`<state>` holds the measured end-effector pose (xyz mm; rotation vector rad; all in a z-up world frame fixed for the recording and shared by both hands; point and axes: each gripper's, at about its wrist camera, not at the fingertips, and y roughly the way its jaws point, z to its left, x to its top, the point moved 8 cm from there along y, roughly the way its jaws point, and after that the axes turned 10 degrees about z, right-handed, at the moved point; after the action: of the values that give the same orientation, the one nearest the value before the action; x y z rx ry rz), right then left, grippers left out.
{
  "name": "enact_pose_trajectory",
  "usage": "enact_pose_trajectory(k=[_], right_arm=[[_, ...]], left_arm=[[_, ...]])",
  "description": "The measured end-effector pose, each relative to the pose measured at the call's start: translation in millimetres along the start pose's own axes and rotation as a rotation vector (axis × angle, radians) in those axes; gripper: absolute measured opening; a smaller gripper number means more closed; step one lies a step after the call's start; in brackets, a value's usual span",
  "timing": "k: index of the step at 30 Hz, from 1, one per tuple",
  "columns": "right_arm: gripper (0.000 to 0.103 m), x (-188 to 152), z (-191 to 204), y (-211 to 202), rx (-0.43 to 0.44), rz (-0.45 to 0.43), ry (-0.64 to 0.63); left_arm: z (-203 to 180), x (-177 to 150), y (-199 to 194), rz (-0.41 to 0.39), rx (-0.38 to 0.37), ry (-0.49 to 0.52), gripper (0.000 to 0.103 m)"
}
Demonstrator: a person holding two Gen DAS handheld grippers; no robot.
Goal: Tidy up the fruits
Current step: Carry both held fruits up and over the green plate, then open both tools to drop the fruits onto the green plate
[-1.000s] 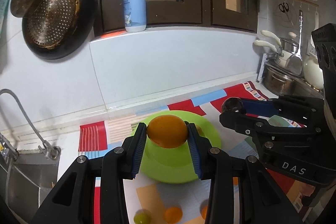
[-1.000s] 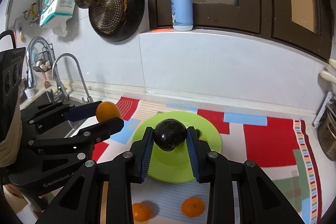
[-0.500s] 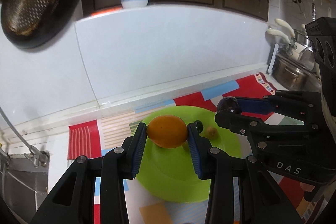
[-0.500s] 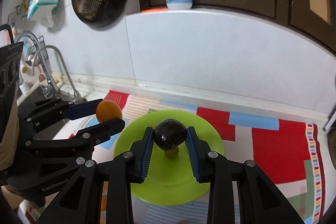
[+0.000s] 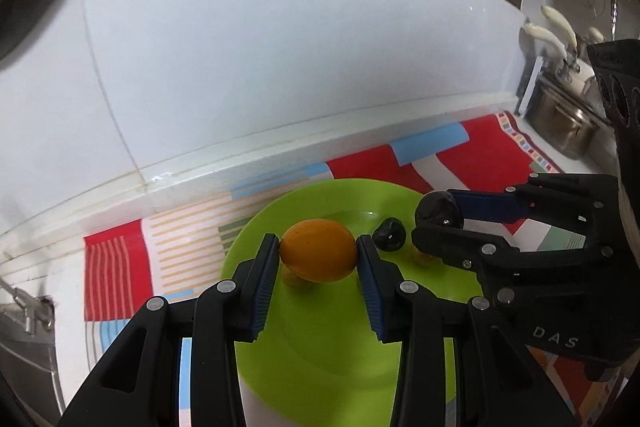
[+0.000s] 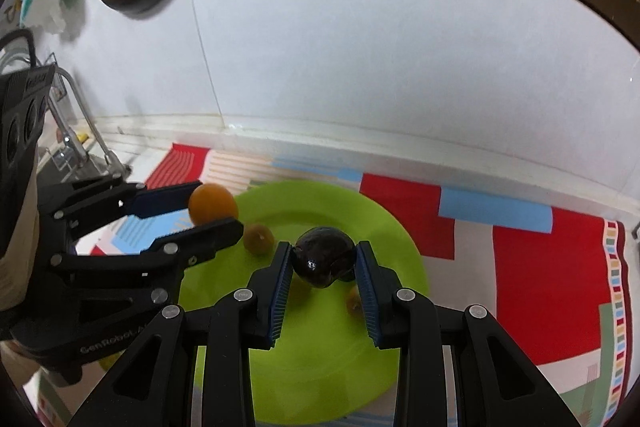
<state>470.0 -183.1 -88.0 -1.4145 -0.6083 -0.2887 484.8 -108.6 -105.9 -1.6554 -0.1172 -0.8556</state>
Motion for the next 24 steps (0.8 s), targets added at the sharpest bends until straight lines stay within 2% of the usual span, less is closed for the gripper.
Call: enact_pose_trajectory(k=[12,24], right_arm=[[0.034,-5.1,-9.4,11.5,0.001,0.028,0.025],[0.034,-10.9,-3.0,-17.9,0.015,-0.011,0.053]], left_arm=[[-3.2,-2.1,12.5,0.024,-0.007,0.000,0.040],[-3.0,-7.3,-33.2,-0.028,0.023,-0.014,0.044]])
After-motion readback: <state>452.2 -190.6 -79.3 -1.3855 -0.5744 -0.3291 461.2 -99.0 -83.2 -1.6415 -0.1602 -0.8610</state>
